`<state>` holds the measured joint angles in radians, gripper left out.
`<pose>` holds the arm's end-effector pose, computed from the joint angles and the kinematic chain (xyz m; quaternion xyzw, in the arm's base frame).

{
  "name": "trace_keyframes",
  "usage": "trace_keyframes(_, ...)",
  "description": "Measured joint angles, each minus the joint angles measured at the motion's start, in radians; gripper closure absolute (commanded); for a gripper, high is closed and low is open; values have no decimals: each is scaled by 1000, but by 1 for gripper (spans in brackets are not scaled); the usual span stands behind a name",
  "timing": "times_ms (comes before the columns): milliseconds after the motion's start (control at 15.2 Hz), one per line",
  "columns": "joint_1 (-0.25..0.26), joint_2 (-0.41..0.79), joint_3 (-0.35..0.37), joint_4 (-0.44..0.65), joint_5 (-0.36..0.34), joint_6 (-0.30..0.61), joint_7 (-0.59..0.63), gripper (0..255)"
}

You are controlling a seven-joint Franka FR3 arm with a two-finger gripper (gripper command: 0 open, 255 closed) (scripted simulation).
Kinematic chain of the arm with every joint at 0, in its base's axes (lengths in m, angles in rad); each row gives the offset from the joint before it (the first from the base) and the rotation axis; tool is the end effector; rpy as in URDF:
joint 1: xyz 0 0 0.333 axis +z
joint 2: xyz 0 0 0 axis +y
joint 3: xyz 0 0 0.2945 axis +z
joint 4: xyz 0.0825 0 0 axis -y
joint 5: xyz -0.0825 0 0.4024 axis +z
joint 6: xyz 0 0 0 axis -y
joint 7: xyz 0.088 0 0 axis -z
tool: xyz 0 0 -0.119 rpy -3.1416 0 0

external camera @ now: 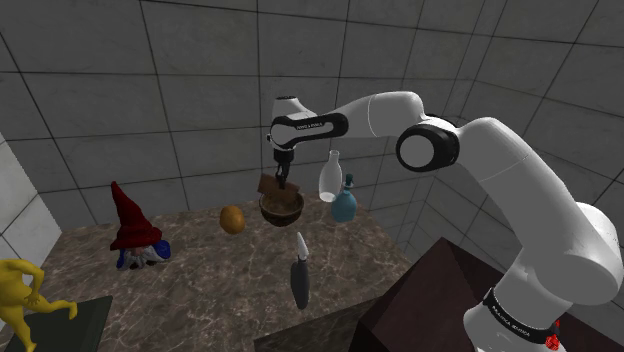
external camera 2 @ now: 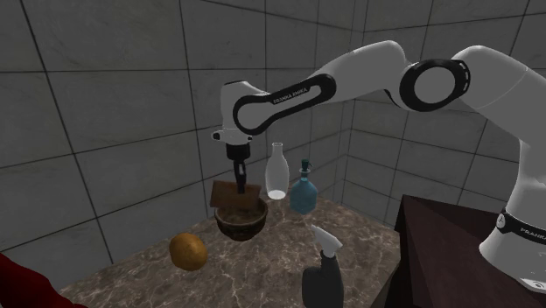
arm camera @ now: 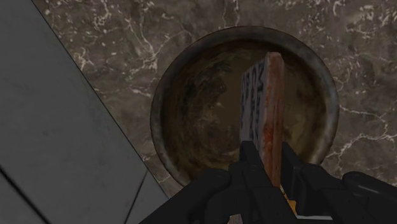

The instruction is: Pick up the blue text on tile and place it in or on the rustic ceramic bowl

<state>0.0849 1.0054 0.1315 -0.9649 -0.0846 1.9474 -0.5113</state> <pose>0.7712 0.1267 0.2229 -0.9392 -0.3427 0.0056 0.0175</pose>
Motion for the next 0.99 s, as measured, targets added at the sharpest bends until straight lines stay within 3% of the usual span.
trace_keyframes(528, -1, 4, 0, -25, -1, 30, 1, 255)
trace_keyframes(594, -1, 4, 0, -25, -1, 30, 1, 0)
trace_keyframes(990, -1, 4, 0, -25, -1, 30, 1, 0)
